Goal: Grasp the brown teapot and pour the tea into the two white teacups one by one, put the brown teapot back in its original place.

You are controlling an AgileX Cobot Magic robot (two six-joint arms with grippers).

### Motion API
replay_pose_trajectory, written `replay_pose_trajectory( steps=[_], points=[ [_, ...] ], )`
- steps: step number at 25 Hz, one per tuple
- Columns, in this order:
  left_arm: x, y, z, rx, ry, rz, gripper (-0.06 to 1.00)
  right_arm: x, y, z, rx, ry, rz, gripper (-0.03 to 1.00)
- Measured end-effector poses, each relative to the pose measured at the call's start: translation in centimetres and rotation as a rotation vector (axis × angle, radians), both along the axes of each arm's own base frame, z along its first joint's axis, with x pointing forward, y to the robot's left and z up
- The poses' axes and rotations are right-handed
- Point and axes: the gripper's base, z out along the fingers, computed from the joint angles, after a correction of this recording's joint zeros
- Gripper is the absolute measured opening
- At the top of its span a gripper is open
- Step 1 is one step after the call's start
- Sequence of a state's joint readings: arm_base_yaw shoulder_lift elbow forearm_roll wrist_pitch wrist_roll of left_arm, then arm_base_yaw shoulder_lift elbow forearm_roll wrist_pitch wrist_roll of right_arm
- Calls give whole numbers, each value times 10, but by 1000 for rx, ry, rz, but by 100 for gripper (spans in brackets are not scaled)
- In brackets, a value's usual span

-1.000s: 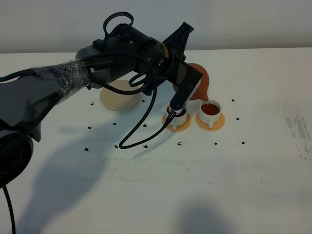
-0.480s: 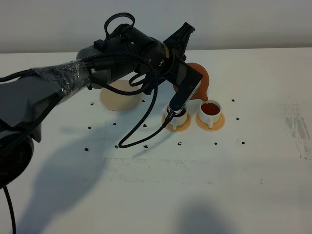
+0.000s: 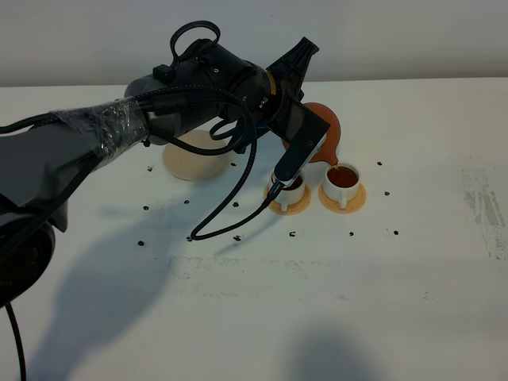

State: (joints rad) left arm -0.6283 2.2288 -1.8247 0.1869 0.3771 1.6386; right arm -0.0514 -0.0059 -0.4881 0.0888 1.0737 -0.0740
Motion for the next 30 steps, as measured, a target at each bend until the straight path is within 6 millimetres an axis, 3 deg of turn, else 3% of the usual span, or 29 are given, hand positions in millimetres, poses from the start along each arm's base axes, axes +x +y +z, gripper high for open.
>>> replay_pose_trajectory(
  steps=[25,30],
  points=[
    [-3,2,-2,-138,136,167,8,0,0,0,0,0,0,43],
    [-7,4,7,-226,220,265,8,0,0,0,0,0,0,43]
  ],
)
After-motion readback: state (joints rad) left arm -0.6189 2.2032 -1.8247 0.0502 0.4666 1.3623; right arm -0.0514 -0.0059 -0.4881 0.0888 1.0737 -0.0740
